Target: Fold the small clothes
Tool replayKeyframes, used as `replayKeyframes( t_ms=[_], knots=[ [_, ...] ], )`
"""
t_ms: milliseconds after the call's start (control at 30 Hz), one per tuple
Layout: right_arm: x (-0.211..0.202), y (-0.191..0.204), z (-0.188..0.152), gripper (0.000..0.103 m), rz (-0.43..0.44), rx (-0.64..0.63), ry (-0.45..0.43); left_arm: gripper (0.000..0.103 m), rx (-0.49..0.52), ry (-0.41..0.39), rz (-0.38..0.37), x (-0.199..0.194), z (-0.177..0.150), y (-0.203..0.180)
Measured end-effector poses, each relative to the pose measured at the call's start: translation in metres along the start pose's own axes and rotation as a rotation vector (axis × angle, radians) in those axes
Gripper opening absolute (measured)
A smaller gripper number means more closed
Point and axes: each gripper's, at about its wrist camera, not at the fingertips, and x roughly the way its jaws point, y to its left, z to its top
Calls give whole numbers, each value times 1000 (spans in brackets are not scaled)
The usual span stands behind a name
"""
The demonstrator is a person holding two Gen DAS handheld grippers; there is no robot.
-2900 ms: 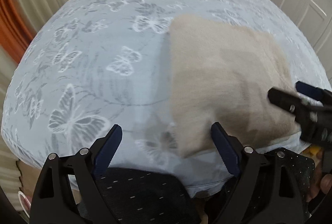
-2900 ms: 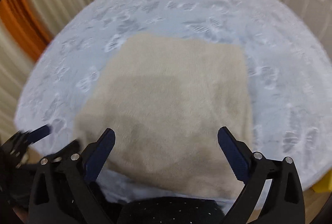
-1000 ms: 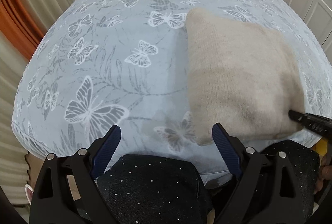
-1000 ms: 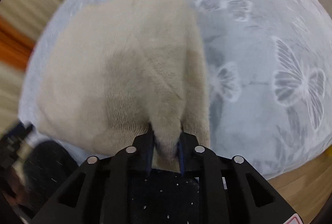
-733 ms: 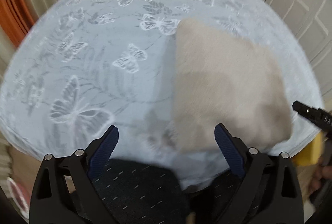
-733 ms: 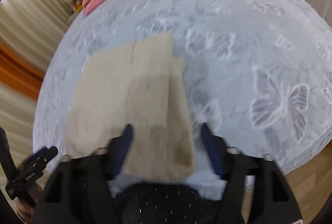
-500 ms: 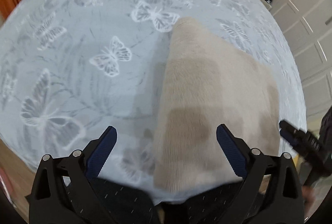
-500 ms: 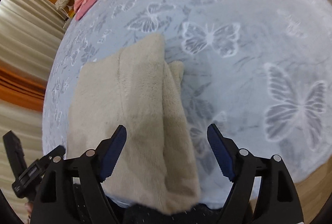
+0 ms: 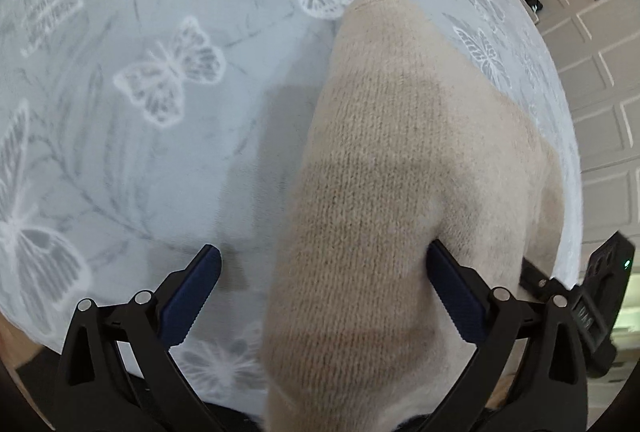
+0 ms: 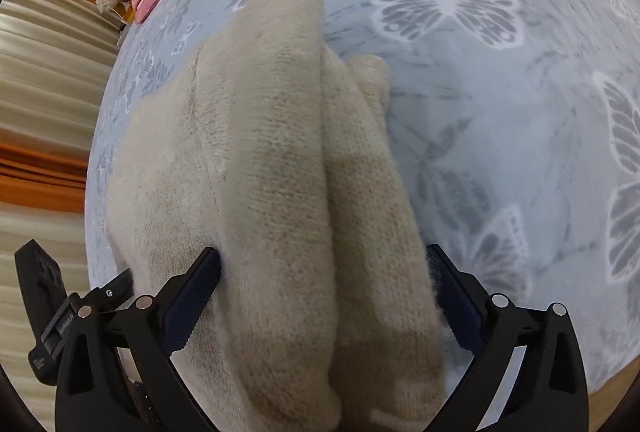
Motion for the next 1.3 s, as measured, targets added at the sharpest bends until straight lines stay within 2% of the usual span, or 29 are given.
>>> replayKeyframes(
  t_ms=[133, 400, 433, 467, 500, 567, 600, 667, 733, 867, 1000, 1200, 1267, 1300],
  knots=[
    [3, 3, -1, 98, -3, -14, -34, 98, -39, 11, -48, 9, 1, 4],
    [3, 6, 0, 98, 8, -27, -50, 98, -29, 0, -65, 11, 1, 2],
    [2, 6, -1, 90, 14, -30, -53, 98, -30, 0, -65, 10, 0, 2],
    [2, 9, -1, 79, 31, -36, -56, 94, -25, -2, -65, 8, 0, 1],
    [1, 12, -2, 75, 45, -45, -55, 89, -18, -4, -71, 2, -2, 2],
    [-2, 17, -3, 59, 49, -60, -54, 66, 15, -13, -78, -6, -4, -4],
    [-4, 22, -3, 55, 45, -66, -53, 65, 51, -23, -54, -11, -5, -12],
    [-11, 28, -2, 44, 34, -67, -57, 56, 105, -40, -11, -19, -8, -25],
    [-18, 30, -2, 38, 30, -59, -61, 51, 137, -53, 12, -28, -10, -35],
    [-34, 32, -9, 35, 42, -56, -71, 44, 169, -81, 5, -54, -15, -44],
    [-52, 35, -29, 34, 50, -71, -68, 41, 239, -120, 40, -85, -33, -56],
    [-76, 37, -53, 34, 64, -82, -73, 34, 251, -112, 56, -107, -61, -56],
    [-77, 40, -55, 34, 65, -95, -66, 19, 252, -110, 55, -110, -68, -53],
    [-75, 41, -56, 34, 76, -98, -57, 20, 255, -98, 49, -108, -71, -52]
  ],
)
